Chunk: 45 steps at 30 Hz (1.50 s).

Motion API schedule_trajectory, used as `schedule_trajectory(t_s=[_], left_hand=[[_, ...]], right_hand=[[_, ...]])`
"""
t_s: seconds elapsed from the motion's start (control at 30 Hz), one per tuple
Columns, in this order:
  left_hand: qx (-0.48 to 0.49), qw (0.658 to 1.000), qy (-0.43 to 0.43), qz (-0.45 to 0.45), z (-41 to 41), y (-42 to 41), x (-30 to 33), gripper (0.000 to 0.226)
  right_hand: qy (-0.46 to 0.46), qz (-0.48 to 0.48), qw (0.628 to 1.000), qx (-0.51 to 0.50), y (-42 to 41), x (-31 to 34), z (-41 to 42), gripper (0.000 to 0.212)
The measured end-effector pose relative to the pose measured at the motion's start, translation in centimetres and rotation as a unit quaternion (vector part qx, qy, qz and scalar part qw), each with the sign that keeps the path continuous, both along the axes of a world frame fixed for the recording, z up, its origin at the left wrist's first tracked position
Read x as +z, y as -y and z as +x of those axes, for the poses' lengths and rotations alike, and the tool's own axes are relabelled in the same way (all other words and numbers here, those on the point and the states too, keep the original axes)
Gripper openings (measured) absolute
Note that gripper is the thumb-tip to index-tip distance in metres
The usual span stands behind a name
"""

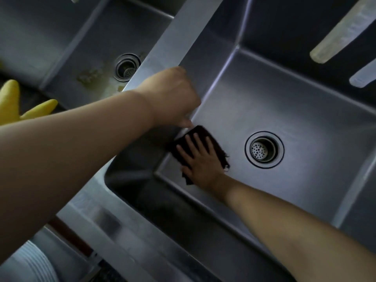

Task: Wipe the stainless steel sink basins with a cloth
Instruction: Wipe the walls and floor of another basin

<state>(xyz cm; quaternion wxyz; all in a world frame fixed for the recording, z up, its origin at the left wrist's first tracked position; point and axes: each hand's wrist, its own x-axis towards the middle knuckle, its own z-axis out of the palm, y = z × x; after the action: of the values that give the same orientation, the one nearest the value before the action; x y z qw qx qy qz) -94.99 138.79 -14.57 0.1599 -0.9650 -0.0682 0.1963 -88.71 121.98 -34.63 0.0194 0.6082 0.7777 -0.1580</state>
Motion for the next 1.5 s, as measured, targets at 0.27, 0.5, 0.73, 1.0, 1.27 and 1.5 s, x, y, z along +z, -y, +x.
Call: schedule_trajectory(t_s=[0.27, 0.5, 0.73, 1.0, 1.27, 1.5], left_hand=[[-0.006, 1.000, 0.006, -0.011, -0.1, -0.1, -0.1, 0.037], [-0.037, 0.999, -0.011, 0.006, -0.2, 0.0, -0.2, 0.047], [-0.067, 0.997, 0.025, -0.005, -0.5, -0.1, -0.2, 0.042], [-0.047, 0.999, 0.016, -0.012, -0.3, 0.5, 0.1, 0.037], [-0.074, 0.996, -0.024, -0.033, 0.1, 2.4, 0.3, 0.031], [-0.004, 0.987, -0.112, -0.114, 3.0, 8.6, -5.4, 0.025]], right_hand=[[-0.101, -0.021, 0.983, 0.152, 4.5, 0.6, -0.6, 0.046], [-0.002, -0.060, 0.988, 0.145, 15.9, 2.6, 8.2, 0.053], [0.031, -0.056, 0.990, 0.123, 20.0, 2.3, 12.6, 0.060], [0.025, -0.010, 0.997, -0.076, 4.7, 1.0, 7.0, 0.073], [0.045, -0.041, 0.995, -0.081, 3.1, 0.8, 4.1, 0.073], [0.106, -0.118, 0.985, 0.068, 18.1, 2.9, 10.2, 0.067]])
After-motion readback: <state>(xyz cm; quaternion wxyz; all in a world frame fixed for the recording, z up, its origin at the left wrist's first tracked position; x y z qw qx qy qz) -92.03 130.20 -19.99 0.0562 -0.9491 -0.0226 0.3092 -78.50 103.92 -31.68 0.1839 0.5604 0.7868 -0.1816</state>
